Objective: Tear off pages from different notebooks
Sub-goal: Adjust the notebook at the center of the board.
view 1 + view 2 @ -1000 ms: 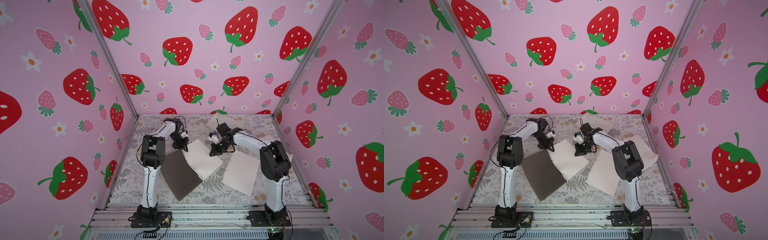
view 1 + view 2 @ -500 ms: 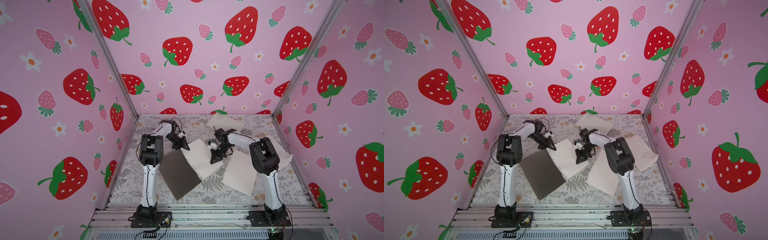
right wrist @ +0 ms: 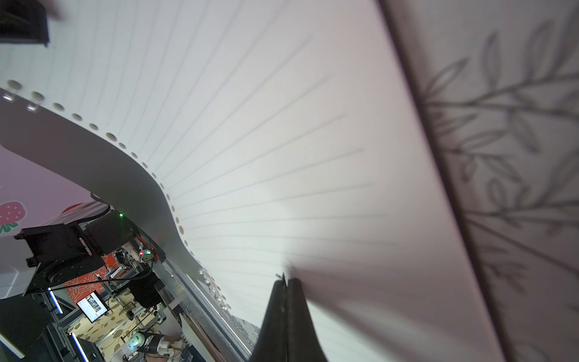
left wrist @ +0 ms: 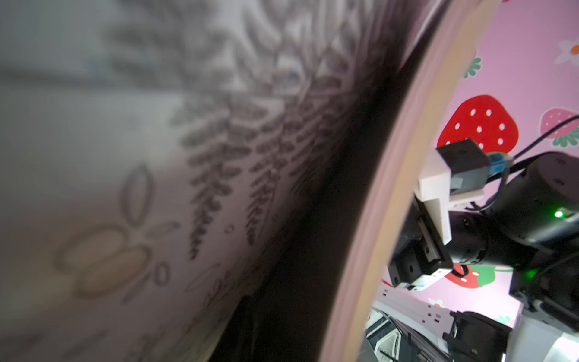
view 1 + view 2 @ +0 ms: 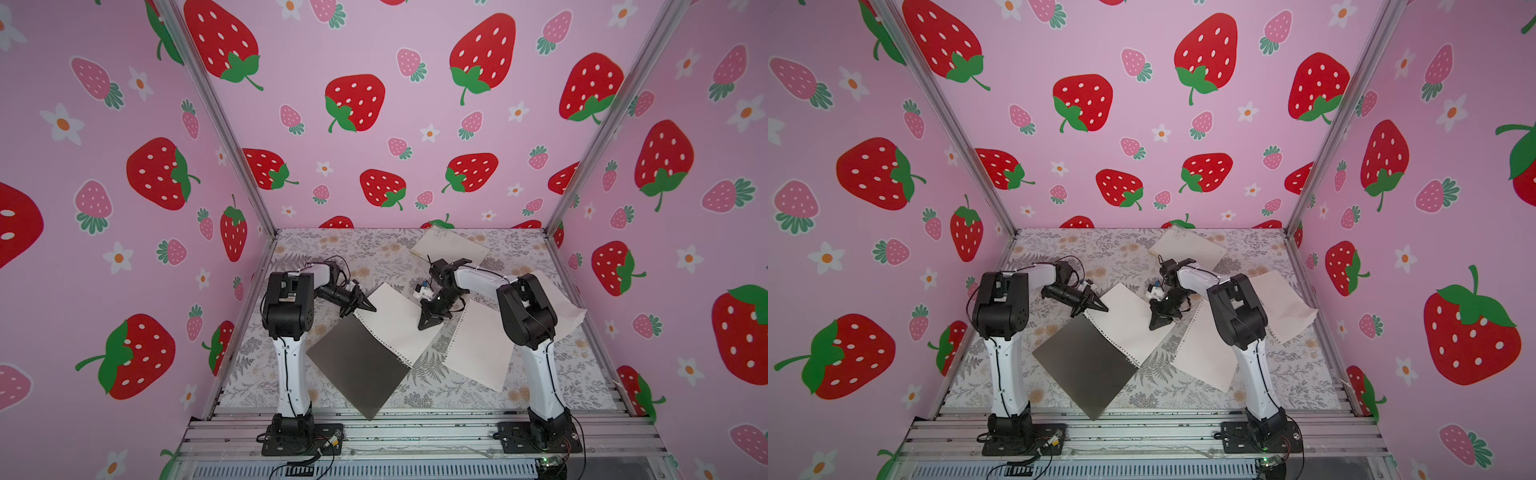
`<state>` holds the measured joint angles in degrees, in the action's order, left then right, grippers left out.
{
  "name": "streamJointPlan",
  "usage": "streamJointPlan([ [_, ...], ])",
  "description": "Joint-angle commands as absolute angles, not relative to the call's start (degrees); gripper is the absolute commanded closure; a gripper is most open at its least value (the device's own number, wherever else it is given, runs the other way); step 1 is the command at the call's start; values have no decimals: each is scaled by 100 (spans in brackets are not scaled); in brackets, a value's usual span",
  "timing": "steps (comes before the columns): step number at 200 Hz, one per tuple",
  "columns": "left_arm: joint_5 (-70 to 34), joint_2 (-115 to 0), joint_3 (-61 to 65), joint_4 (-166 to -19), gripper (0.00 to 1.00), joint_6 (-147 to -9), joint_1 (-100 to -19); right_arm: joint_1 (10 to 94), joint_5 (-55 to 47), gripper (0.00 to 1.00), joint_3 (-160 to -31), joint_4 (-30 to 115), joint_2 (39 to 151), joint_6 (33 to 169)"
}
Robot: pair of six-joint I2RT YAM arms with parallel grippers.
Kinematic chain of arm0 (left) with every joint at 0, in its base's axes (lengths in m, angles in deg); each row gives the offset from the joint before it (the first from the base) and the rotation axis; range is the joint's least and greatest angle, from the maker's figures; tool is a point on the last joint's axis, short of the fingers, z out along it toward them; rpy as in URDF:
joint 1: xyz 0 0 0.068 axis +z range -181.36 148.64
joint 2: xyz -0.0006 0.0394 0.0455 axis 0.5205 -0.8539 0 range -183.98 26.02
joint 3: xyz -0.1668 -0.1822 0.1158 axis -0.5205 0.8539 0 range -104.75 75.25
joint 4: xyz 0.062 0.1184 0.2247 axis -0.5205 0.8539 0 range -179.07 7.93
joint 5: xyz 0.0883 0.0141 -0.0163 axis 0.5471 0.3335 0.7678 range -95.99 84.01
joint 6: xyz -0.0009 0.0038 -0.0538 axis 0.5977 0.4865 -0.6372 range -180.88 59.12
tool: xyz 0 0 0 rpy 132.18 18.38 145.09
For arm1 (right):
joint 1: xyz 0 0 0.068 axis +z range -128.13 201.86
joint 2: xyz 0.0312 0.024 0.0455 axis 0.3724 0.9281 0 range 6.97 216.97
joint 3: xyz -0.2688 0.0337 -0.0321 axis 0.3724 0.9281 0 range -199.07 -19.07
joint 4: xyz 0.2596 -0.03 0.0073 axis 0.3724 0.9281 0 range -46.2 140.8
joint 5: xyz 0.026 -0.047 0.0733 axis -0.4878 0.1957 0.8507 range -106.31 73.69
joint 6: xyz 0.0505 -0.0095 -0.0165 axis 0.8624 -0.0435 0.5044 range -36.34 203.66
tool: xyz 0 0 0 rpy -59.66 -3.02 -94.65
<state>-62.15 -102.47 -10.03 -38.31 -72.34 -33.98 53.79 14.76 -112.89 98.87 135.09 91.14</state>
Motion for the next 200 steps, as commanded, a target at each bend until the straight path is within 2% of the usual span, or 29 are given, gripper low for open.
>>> streamJointPlan([
  [1, -6038, -10356, -1197, -3871, 100, -7438, -3470, 5432, 801, 100, -11127, 9468, 13655, 9020],
  [36, -5404, -10137, -1464, -3607, 100, -7106, -3677, 5101, 884, 98, -11057, 8609, 12971, 9381],
  [47, -5097, -9900, -1428, -3664, 100, -6911, -3802, 4927, 953, 86, -10897, 8160, 12737, 9574],
  [55, -4832, -9666, -1325, -3815, 100, -6781, -3913, 4786, 1045, 66, -10791, 7860, 12621, 9711],
  [63, -4576, -9413, -1193, -3976, 100, -6605, -4028, 4653, 1176, 52, -10734, 7609, 12559, 9812],
  [92, -4292, -8705, -698, -4495, 100, -6152, -4328, 4312, 1982, 35, -11011, 7289, 12836, 9941],
  [128, -4918, -8113, -375, -4739, 100, -5707, -4358, 4261, 2944, 30, -11195, 6985, 13026, 9638],
  [149, -5254, -7983, -354, -4644, 100, -5438, -4358, 4269, 3640, 30, -10830, 6350, 12721, 9394],
  [159, -5417, -7959, -351, -4600, 100, -5360, -4357, 4285, 3878, 33, -10623, 5982, 12598, 9344],
  [200, -6042, -7782, -398, -4507, 100, -5200, -4358, 4440, 4067, 36, -10692, 5710, 12777, 9165],
])
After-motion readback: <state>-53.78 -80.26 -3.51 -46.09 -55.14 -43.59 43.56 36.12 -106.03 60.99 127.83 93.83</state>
